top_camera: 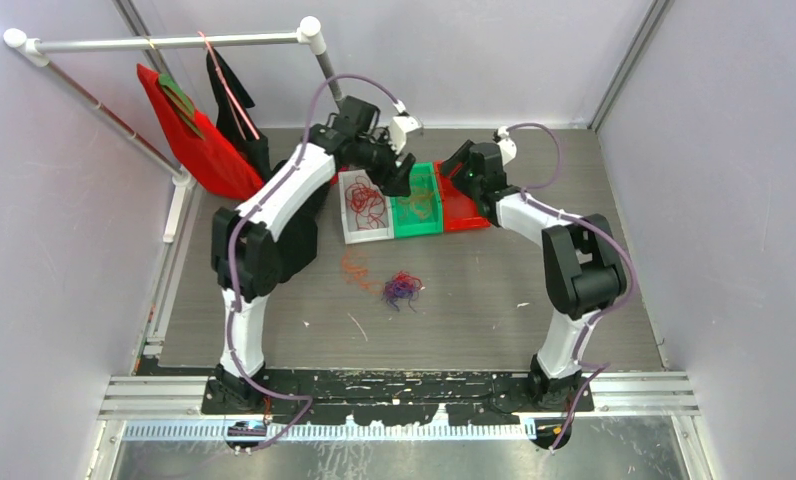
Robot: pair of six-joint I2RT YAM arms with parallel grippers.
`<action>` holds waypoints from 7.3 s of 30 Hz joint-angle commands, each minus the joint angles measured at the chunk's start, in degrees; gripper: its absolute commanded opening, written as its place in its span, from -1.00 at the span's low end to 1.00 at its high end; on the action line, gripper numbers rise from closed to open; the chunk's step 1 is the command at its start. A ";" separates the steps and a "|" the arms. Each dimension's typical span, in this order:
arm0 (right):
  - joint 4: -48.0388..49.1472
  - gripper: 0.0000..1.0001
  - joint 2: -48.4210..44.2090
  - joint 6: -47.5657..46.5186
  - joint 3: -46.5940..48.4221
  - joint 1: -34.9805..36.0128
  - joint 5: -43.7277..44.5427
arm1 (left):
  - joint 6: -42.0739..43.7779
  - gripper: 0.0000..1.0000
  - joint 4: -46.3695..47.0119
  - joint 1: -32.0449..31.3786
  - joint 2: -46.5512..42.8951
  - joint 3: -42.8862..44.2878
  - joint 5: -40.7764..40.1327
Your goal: Untangle the cables
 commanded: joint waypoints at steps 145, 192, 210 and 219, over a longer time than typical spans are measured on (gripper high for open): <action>-15.86 -0.98 15.43 -17.07 21.36 11.74 0.01 | 14.03 0.39 -24.12 7.17 -35.54 -23.99 -1.69; -11.43 0.22 -5.43 -34.19 3.48 31.16 -15.38 | 13.41 0.49 -20.37 16.55 -41.64 -35.12 3.14; -5.66 -0.56 6.70 -34.61 4.88 32.73 -9.73 | 14.34 0.47 -21.91 16.54 -43.60 -35.64 4.97; 0.68 -0.98 -3.97 -29.74 -1.98 30.23 -16.47 | 16.53 0.41 -22.97 16.56 -44.02 -36.98 6.71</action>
